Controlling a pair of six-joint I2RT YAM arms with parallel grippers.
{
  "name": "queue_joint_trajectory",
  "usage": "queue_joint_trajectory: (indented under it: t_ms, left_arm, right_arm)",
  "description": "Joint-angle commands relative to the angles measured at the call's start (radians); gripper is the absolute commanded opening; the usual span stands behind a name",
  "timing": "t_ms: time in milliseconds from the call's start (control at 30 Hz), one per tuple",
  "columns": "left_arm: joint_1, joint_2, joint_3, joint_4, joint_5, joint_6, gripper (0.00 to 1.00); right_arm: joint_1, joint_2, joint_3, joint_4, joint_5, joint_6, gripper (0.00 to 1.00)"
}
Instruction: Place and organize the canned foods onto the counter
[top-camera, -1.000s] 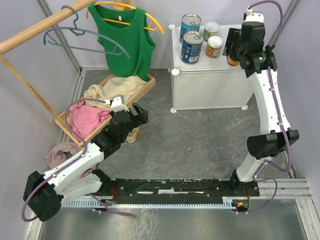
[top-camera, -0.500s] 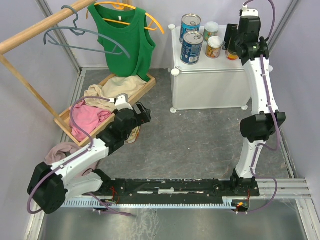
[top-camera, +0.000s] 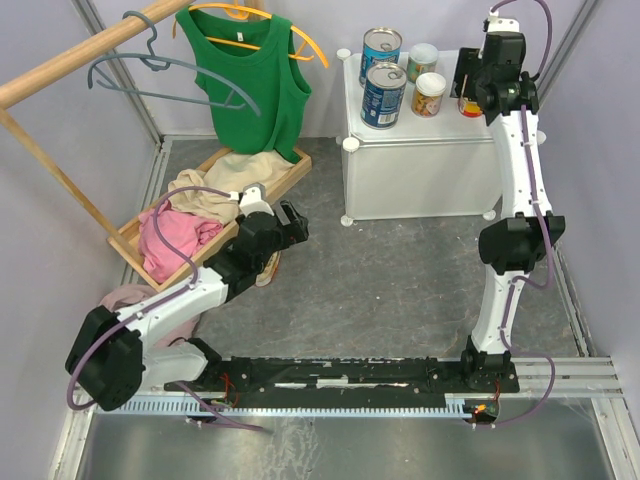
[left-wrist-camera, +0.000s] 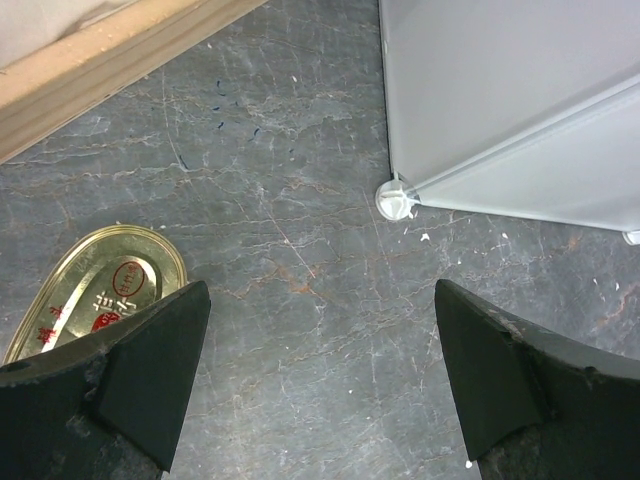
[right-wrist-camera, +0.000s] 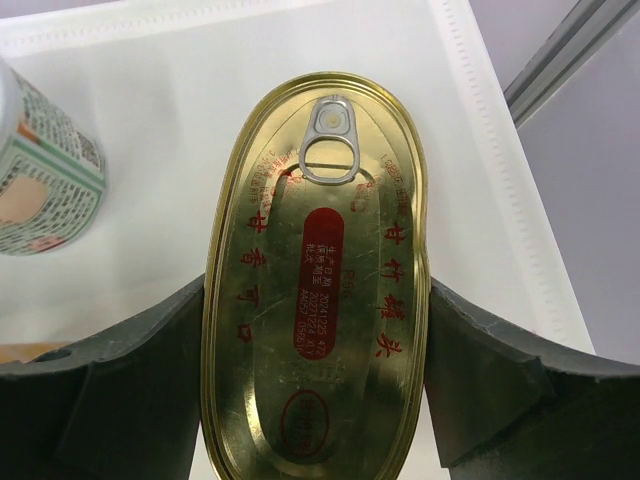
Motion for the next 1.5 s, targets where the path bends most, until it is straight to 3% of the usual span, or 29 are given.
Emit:
queue_joint_trajectory:
  t_ms: [0,500,567,733,1200,1467]
  left_arm:
    - [0.009,0.017,0.05,0.064,0.014,0.023,0.99]
    - [0.025,0.042,0.049,0.083,0.045,0.02,0.99]
    - [0.026,0.037,0.049,0.083,0.048,0.02,0.99]
    - [0.029,0.025,0.046,0.083,0.055,0.021,0.99]
    - [0.029,-0.001,0.037,0.08,0.088,0.006,0.99]
    - [0.03,-0.039,0.027,0.071,0.089,0.005,0.99]
  right_arm:
    - [-0.016,0.017,0.069,0.098,-0.012,-0.024,0.09]
    - [-0.028,-0.001,0.015,0.164,-0.032,-0.018,0.88]
    - [-0.028,-0.002,0.023,0.159,-0.024,-0.015,0.94]
    - [-0.028,0.002,0.043,0.122,-0.031,-0.008,1.0]
    - [-0.017,-0.095,-0.015,0.116,-0.015,0.006,0.99]
    - [0.008,-0.236,-0.199,0.189,0.046,0.035,1.0]
